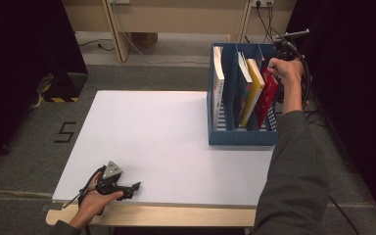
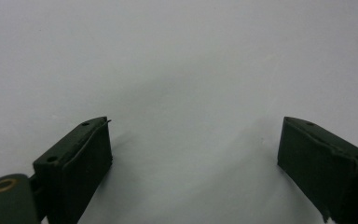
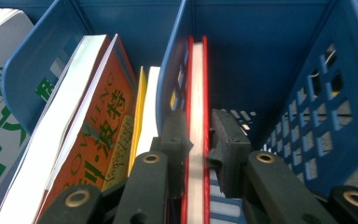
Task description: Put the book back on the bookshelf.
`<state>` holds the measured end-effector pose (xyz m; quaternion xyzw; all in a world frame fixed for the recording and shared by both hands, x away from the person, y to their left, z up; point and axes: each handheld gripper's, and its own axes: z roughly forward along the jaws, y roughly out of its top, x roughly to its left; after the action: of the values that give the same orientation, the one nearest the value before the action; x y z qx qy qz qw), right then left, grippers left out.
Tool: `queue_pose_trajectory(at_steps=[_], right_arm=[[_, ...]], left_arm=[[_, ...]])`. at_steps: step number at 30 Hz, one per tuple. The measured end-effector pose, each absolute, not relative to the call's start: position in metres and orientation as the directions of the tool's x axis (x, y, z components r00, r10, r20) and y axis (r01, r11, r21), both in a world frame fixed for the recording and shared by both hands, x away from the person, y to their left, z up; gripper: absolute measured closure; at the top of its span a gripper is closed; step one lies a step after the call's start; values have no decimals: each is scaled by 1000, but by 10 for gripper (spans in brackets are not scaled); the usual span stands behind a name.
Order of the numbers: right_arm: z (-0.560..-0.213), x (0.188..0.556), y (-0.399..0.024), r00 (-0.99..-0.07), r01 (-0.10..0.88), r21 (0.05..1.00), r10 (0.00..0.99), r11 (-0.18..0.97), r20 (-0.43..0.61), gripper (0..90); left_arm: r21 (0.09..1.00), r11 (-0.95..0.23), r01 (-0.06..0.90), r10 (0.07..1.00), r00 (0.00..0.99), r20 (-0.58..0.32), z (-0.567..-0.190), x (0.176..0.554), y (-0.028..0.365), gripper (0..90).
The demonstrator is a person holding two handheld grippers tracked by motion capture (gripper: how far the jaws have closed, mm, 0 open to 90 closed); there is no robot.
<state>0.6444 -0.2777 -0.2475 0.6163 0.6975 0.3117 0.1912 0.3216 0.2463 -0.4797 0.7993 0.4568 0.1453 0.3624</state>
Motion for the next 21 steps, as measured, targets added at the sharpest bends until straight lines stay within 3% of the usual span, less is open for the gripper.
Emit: queue_pose_trajectory(at_steps=[11,21], right_arm=[[-237,618,-292,-203,720,690,972,69,115,669],[-233,587,-298,-271,727,675,956,126,114,656]], left_arm=[[711,-326,624,836,541,-91,-480,321,246,91],[708,-324,627,835,542,-98,-480,321,245,86]])
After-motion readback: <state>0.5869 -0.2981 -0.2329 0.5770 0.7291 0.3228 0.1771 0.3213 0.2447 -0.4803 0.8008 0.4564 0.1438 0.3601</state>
